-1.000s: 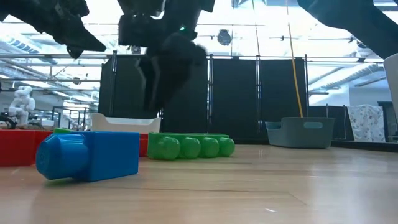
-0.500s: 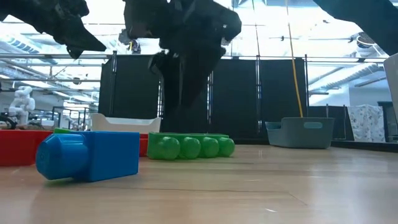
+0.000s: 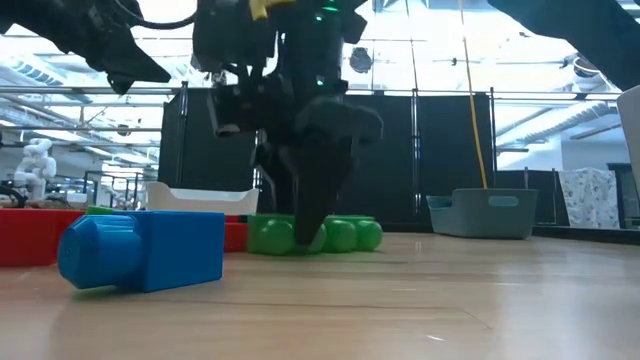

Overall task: Sort blocks by size
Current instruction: Put the large 4 stud green game piece into the blue bin

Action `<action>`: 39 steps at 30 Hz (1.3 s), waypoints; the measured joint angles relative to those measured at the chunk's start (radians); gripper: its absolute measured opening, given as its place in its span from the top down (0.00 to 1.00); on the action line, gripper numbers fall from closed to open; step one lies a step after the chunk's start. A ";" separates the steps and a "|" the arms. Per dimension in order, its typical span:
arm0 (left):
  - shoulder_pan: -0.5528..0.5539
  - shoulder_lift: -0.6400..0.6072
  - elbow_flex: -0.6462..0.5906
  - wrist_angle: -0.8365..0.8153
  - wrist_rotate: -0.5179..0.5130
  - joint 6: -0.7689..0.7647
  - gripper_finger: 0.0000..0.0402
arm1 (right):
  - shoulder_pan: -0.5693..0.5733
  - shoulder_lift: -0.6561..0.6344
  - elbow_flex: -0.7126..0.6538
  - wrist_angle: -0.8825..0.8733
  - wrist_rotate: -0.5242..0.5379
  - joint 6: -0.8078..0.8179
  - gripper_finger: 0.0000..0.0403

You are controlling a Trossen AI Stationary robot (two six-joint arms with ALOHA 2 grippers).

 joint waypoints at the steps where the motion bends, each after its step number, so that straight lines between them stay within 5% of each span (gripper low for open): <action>1: 0.000 0.000 0.000 0.000 0.000 0.000 0.97 | 0.000 0.000 -0.014 0.012 0.000 -0.001 0.53; 4: 0.000 0.000 0.000 0.000 0.000 0.000 0.97 | 0.000 -0.005 -0.042 0.047 -0.002 -0.002 0.66; 10: 0.000 0.000 0.000 0.000 0.000 0.000 0.97 | 0.001 -0.002 -0.024 0.022 0.001 -0.014 0.66; 21: 0.000 0.000 0.000 0.000 0.000 0.000 0.97 | -0.012 -0.004 0.251 -0.292 0.070 -0.077 0.66; 31: 0.000 0.000 0.000 -0.003 0.000 0.000 0.97 | -0.194 -0.331 0.053 -0.365 0.115 -0.016 0.66; 39: 0.000 0.000 0.000 -0.002 0.000 0.000 0.97 | -0.472 -0.786 -0.432 -0.117 0.239 0.066 0.66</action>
